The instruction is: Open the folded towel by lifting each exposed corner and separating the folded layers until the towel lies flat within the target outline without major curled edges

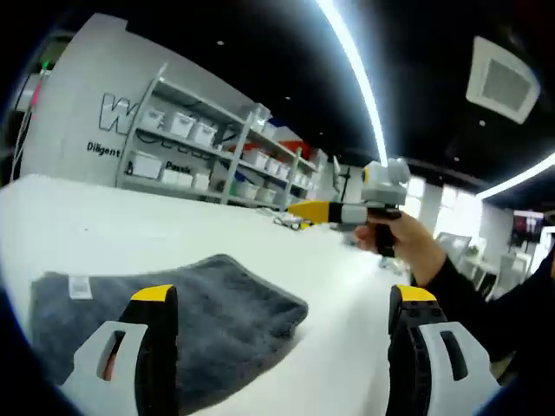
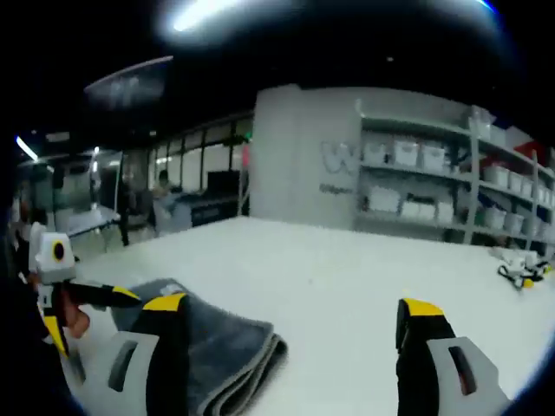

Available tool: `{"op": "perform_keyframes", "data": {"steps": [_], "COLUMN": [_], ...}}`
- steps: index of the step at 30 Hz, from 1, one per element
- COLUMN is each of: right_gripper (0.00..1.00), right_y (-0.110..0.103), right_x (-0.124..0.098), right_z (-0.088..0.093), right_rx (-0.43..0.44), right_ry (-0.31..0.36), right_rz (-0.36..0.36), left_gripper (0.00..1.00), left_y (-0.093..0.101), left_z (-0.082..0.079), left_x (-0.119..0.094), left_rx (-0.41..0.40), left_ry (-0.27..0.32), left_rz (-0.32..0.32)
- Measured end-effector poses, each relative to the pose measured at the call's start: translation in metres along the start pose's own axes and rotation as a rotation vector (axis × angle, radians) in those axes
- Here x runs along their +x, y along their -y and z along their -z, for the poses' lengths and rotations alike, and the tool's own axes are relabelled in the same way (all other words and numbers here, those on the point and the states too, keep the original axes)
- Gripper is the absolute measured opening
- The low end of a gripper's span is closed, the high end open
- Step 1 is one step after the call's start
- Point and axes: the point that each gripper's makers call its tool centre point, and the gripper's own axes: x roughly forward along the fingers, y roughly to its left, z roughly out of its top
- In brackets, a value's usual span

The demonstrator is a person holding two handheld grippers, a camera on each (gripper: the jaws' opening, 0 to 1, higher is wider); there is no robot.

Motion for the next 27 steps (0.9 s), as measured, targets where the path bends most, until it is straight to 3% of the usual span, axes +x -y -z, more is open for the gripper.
{"op": "perform_keyframes", "data": {"steps": [6, 11, 16, 20, 27], "right_gripper": [1.0, 1.0, 1.0, 1.0, 1.0], "right_y": [-0.019, -0.039, -0.041, -0.044, -0.043], "right_x": [-0.039, -0.06, -0.074, -0.082, -0.096], "right_z": [-0.009, 0.003, 0.009, 0.008, 0.032], "right_rx": [-0.066, -0.06, -0.086, -0.105, -0.12], "right_ry": [0.056, 0.061, 0.048, 0.073, 0.073], "right_rz": [0.09, 0.079, 0.082, 0.08, 0.116], "left_gripper": [1.0, 1.0, 1.0, 1.0, 1.0], "left_y": [-0.043, -0.068, -0.08, -0.083, -0.098], "left_z": [-0.01, -0.025, -0.035, -0.041, -0.034], "left_x": [-0.037, -0.069, -0.098, -0.121, -0.156], "left_rx": [0.117, 0.102, 0.124, 0.11, 0.128], "left_ry": [-0.007, 0.033, 0.073, 0.112, 0.099], "left_rz": [-0.125, -0.19, -0.24, -0.269, -0.325]}}
